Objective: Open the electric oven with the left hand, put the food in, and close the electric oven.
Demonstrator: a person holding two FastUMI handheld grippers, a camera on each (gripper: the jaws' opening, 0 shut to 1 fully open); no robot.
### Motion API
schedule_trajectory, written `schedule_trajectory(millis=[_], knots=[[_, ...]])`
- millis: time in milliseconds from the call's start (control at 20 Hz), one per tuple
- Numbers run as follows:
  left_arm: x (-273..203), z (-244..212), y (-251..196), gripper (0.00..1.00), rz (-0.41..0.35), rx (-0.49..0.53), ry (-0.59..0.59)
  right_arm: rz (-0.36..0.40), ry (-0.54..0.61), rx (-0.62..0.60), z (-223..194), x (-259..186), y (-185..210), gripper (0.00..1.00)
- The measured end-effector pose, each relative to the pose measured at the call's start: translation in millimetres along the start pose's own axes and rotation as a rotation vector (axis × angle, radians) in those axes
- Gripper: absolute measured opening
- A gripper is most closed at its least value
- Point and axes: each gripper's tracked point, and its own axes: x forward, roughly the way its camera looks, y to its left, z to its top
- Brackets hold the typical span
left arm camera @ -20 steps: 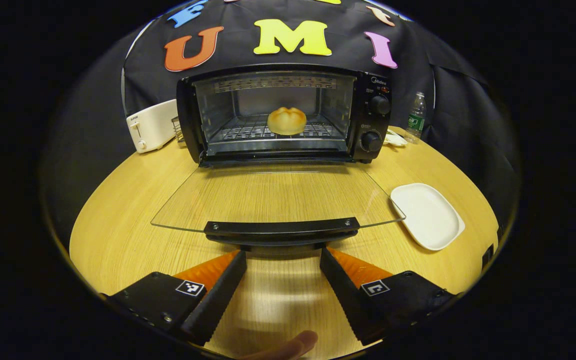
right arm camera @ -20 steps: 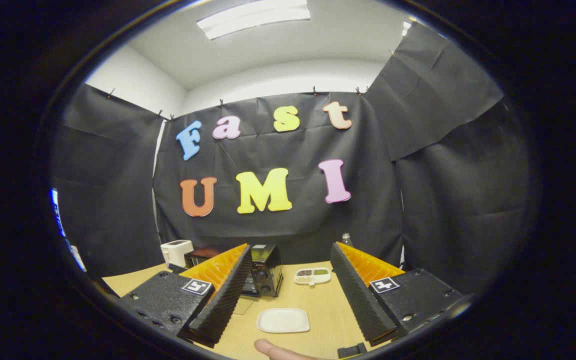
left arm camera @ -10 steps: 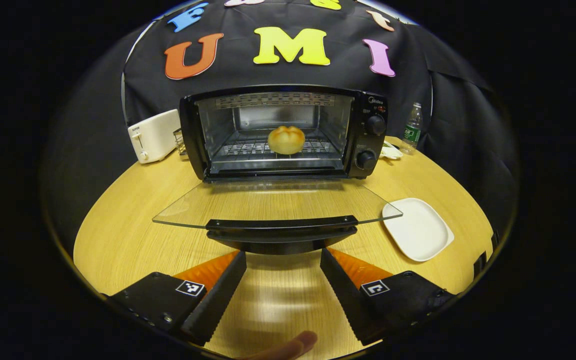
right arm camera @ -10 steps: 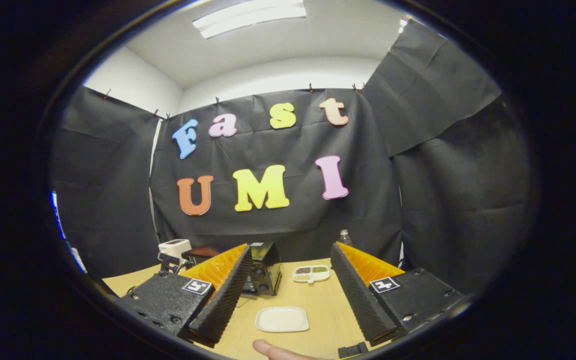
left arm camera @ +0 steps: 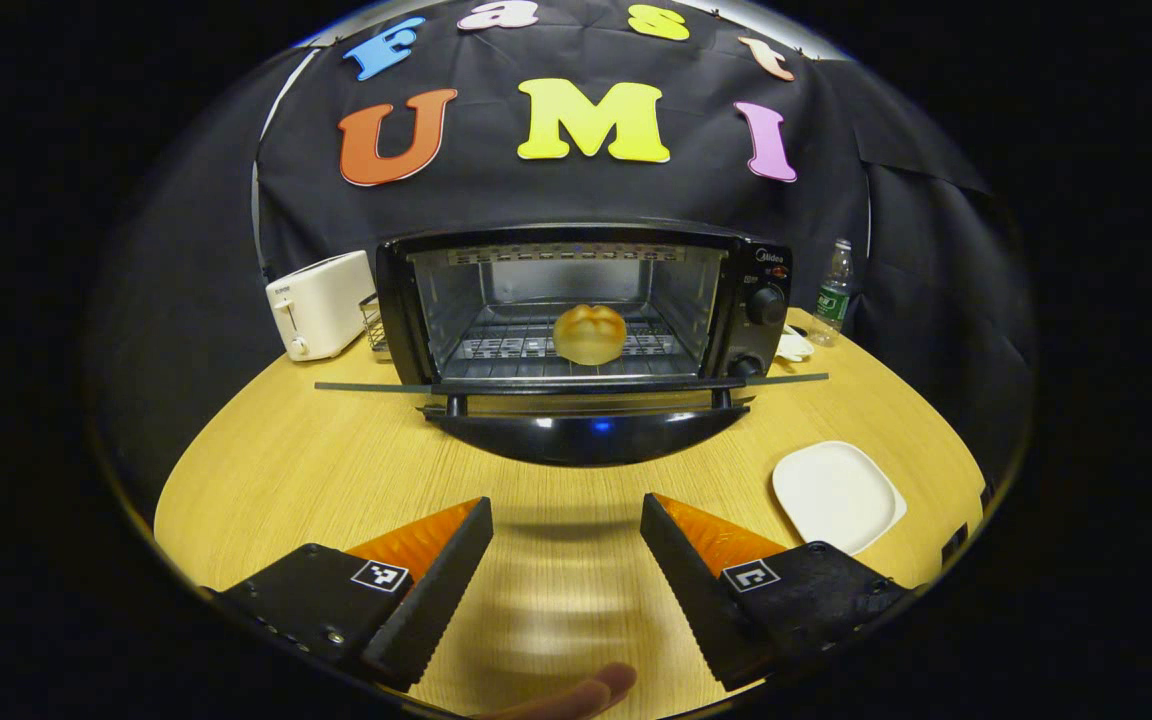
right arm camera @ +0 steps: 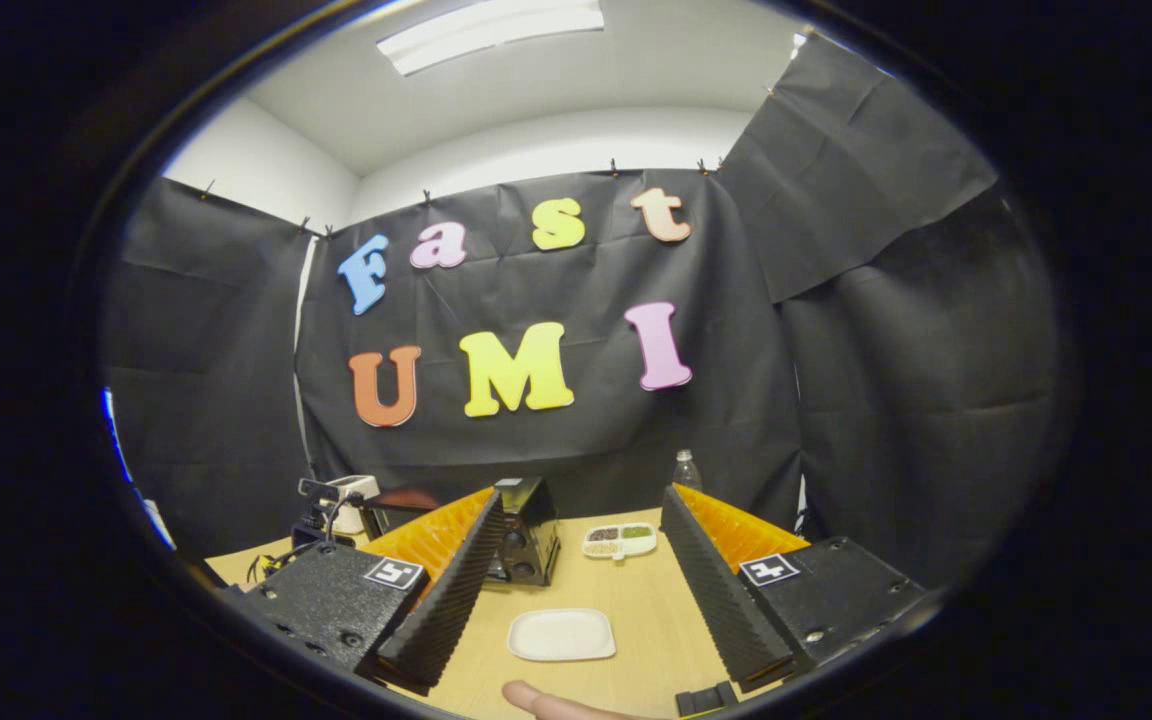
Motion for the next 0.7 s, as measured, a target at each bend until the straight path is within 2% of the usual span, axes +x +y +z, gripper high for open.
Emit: schedule_trajectory(millis=[300,700], knots=[[7.7,46.2,2.8,0.98,0.014,-0.003,-0.12,-0.005,0.022,0.014,-8.0,5.0,-3.5,0.96],[23.7,98.7,8.3,0.98,0.035,0.03,-0.216,-0.006,0.051,0.006,-19.5,10.9,-7.1,0.96]])
